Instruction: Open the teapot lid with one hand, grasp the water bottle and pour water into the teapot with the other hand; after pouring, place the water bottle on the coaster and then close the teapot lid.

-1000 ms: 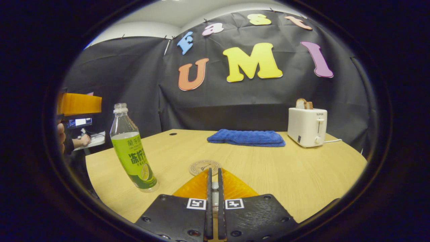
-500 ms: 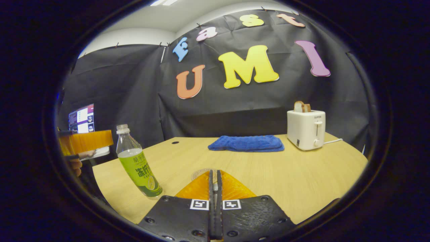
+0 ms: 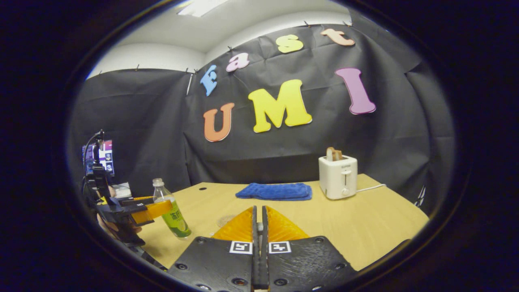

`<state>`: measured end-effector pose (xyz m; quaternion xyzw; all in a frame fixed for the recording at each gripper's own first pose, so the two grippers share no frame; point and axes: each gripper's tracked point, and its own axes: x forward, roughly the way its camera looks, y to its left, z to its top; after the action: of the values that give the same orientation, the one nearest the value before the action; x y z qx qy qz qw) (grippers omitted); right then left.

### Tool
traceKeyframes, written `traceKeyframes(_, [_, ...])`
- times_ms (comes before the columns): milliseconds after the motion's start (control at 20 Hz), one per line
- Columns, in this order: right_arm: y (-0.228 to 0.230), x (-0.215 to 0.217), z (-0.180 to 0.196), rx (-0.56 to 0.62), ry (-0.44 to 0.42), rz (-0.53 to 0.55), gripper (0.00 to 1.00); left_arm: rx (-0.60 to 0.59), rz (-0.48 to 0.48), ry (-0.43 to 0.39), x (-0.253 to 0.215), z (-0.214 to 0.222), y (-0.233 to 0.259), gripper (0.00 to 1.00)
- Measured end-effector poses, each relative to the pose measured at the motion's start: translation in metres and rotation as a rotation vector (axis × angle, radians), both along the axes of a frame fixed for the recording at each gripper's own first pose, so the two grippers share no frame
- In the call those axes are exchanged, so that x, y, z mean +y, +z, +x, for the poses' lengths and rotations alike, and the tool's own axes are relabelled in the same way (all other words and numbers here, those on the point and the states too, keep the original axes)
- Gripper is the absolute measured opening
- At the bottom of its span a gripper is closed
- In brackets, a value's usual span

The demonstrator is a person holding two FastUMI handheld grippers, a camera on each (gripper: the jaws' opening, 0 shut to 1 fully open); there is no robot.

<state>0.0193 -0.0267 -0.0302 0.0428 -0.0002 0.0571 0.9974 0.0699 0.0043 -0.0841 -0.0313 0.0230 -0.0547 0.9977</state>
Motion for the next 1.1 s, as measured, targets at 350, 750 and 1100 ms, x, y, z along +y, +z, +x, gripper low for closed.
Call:
traceKeyframes(350, [0.016, -0.027, -0.014, -0.024, -0.037, 0.021, 0.00, -0.055, 0.042, -0.020, -0.009, 0.010, -0.014, 0.99])
traceKeyframes(750, [0.016, -0.033, -0.015, -0.017, -0.052, 0.005, 0.00, -0.037, 0.163, 0.047, -0.001, 0.008, -0.012, 0.78])
traceKeyframes(1100, [0.016, -0.054, -0.014, -0.012, -0.115, -0.037, 0.00, -0.024, 0.406, 0.047, -0.025, 0.001, 0.002, 0.79])
